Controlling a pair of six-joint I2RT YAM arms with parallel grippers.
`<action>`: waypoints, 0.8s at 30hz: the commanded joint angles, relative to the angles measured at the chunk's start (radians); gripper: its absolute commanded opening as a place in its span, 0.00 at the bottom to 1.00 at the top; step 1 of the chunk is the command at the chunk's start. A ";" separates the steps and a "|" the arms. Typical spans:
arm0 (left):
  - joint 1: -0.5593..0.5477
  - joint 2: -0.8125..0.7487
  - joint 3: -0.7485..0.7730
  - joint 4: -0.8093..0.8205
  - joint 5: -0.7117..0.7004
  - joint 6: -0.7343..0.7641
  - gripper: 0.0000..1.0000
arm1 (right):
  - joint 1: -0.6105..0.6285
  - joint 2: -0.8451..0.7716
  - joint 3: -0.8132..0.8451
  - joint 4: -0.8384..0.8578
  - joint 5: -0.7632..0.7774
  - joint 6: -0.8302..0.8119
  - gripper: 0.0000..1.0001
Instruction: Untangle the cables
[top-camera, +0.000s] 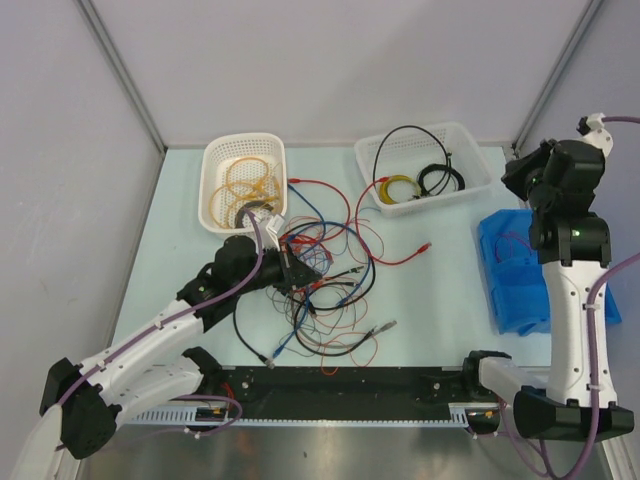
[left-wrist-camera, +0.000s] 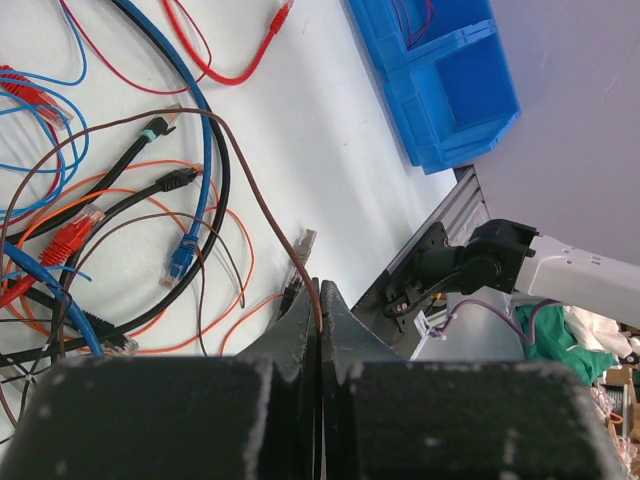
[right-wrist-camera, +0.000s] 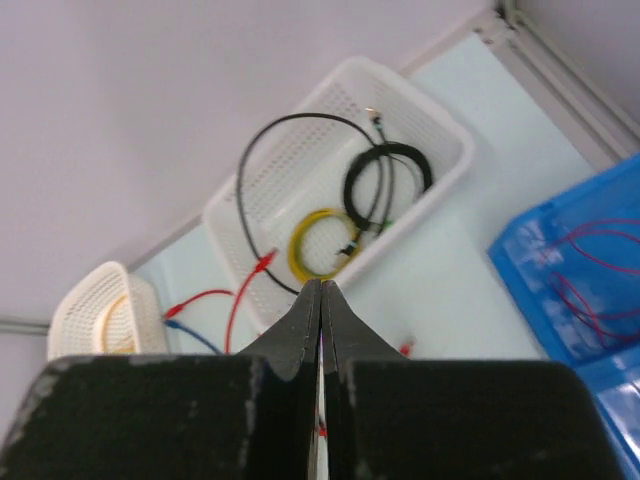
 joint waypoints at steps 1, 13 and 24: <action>0.006 -0.016 0.033 0.017 0.015 0.005 0.00 | 0.021 0.044 0.057 0.022 -0.136 0.018 0.00; 0.006 -0.017 0.018 0.007 0.012 0.002 0.00 | 0.590 0.429 -0.072 0.166 -0.119 -0.054 0.57; 0.005 -0.054 0.004 -0.065 -0.041 0.026 0.00 | 0.589 0.679 -0.072 0.341 -0.159 -0.053 0.67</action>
